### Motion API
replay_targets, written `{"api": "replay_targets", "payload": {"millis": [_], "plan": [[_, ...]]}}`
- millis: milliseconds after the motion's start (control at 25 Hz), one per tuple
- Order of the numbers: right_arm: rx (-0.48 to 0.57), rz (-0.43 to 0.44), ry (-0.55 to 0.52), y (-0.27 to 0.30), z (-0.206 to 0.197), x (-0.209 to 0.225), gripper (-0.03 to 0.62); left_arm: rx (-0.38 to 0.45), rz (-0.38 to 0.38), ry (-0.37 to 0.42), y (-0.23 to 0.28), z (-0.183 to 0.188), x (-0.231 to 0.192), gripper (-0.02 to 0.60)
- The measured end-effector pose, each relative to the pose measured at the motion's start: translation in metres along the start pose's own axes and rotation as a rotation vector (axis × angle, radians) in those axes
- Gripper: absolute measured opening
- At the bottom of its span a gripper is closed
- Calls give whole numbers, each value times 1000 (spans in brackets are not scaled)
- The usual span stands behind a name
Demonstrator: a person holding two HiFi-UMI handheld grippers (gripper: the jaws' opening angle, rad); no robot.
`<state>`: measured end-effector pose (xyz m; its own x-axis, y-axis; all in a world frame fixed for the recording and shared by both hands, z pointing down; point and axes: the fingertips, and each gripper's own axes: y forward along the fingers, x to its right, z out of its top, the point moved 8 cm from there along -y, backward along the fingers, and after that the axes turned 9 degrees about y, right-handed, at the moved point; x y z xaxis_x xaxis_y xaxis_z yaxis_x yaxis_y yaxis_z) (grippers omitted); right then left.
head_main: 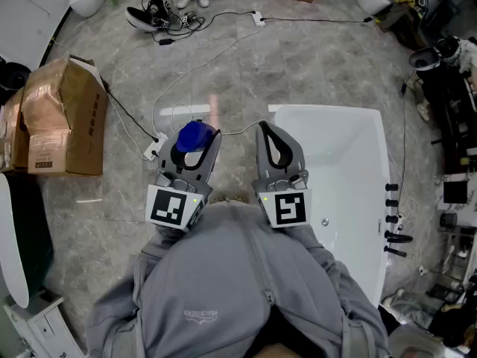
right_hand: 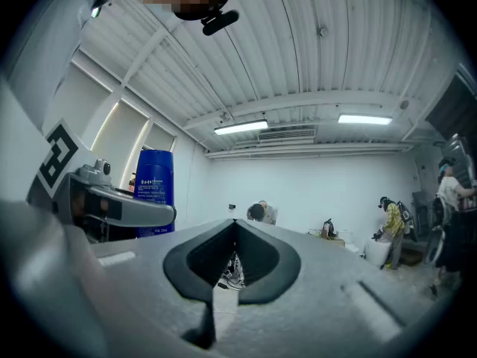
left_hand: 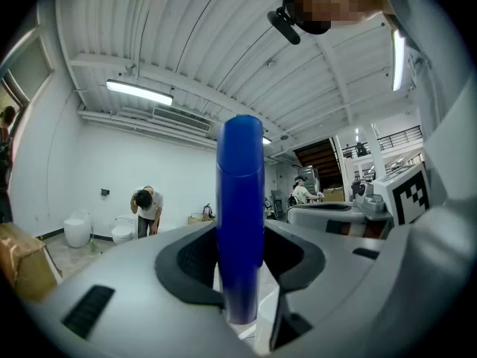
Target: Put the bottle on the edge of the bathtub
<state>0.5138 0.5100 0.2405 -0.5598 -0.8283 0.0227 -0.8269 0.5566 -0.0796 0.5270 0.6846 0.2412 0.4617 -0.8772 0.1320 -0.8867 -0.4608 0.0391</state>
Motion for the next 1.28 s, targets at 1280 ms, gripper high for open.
{"api": "replay_targets", "payload": {"millis": [1280], "plan": [[14,-70,41,-5,-23,109,3,76,21,12,82,0,31,150]]}}
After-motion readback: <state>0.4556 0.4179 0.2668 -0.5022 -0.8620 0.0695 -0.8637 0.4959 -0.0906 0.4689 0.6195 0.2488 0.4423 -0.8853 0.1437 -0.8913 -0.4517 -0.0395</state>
